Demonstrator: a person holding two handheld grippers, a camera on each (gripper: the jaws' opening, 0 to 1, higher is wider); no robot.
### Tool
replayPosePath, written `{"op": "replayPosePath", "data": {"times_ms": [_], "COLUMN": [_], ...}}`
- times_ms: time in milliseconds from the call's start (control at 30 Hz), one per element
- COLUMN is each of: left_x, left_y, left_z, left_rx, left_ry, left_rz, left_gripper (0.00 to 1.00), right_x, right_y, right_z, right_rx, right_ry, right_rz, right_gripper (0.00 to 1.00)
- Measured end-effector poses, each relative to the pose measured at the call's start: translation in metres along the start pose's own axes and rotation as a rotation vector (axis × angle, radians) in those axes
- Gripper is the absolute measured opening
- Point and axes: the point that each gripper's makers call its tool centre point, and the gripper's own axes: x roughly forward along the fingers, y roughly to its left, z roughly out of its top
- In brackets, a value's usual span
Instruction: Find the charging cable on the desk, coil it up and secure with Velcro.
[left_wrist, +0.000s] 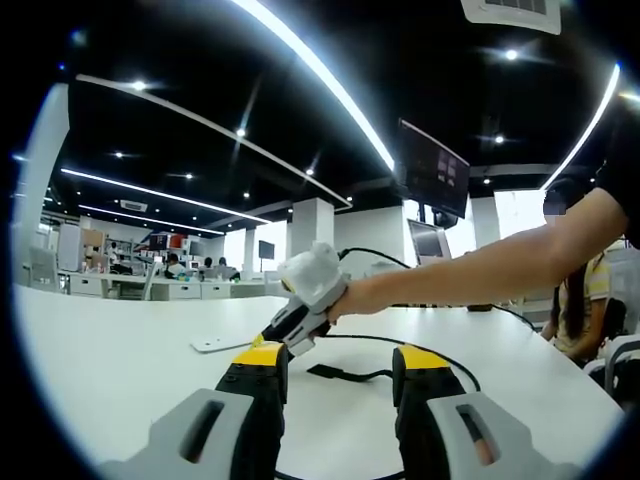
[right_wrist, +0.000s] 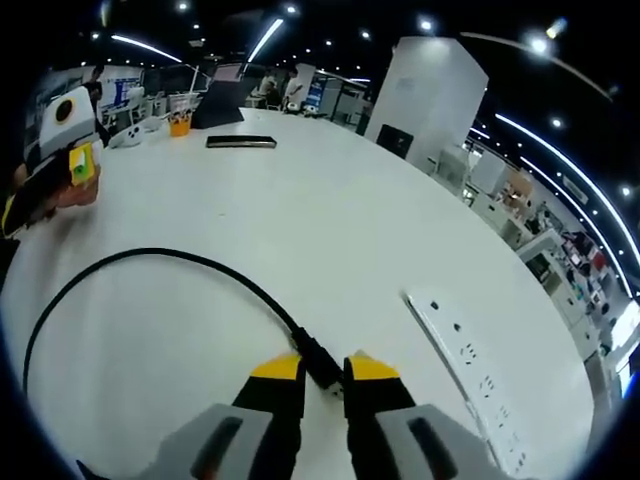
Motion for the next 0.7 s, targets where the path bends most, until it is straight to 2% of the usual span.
{"op": "replayPosePath", "data": {"times_ms": [367,700], "left_x": [-0.0002,0.0007], "left_y": [0.0013,0.0012], "left_z": [-0.0007,-0.0021], "left_rx": [0.002,0.002], "left_ry": [0.003,0.006], "left_rz": [-0.001,-0.001], "left_gripper": [0.42,0.42], "right_x": [-0.0043,-0.0101], "right_y": [-0.0017,-0.001], "right_z": [-0.0048,-0.004], "right_rx": [0.0,0.003], "right_ry": [0.004,-0.001], "right_rz": [-0.012,-0.064], "right_gripper": [0.16,0.16]}}
